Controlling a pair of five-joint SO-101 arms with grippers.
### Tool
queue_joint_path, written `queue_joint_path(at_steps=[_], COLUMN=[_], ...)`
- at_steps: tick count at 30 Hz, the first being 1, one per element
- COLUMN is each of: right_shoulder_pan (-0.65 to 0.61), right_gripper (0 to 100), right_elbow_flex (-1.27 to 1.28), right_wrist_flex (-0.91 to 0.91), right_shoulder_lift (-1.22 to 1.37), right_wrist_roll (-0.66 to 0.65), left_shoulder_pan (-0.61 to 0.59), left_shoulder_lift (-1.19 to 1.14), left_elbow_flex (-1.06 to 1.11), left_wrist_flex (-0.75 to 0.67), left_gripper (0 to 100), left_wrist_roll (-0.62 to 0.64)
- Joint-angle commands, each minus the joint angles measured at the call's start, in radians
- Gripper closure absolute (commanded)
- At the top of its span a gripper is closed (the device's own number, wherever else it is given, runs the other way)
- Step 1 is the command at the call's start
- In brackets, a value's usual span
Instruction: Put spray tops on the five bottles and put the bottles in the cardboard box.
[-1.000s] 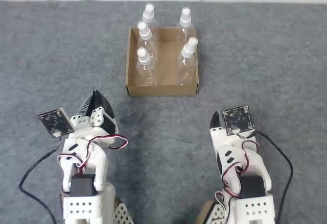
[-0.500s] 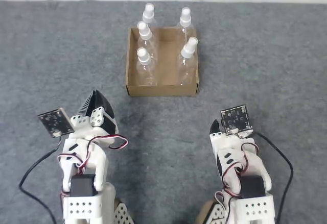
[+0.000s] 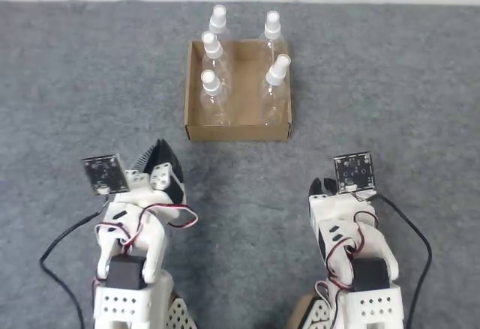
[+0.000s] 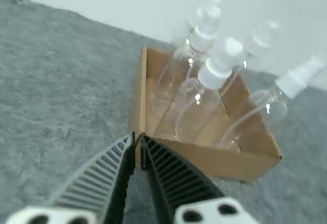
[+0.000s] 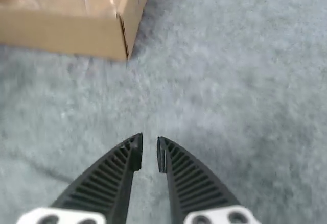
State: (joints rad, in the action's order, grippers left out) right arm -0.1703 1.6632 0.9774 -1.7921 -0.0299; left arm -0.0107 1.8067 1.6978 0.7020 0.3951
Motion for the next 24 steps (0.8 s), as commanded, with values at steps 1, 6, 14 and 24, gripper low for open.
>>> queue_joint_path(at_steps=[1, 6, 14, 24], right_shoulder_pan=[0.008, 0.010, 0.015, 0.016], right_gripper=[98.9, 98.9, 98.9, 99.1], right_elbow_flex=[0.020, 0.020, 0.020, 0.020], right_wrist_flex=[0.076, 0.166, 0.292, 0.334], right_shoulder_lift=[-0.015, -0.013, -0.019, -0.022], right_wrist_roll=[0.009, 0.009, 0.009, 0.009], left_shoulder_pan=[0.032, 0.069, 0.066, 0.069], left_shoulder_lift=[0.012, 0.012, 0.012, 0.011], left_elbow_flex=[-0.013, -0.013, -0.013, -0.013], left_wrist_flex=[0.025, 0.052, 0.052, 0.072], left_gripper=[99, 99, 99, 99], left_wrist_roll=[-0.026, -0.028, -0.028, -0.028])
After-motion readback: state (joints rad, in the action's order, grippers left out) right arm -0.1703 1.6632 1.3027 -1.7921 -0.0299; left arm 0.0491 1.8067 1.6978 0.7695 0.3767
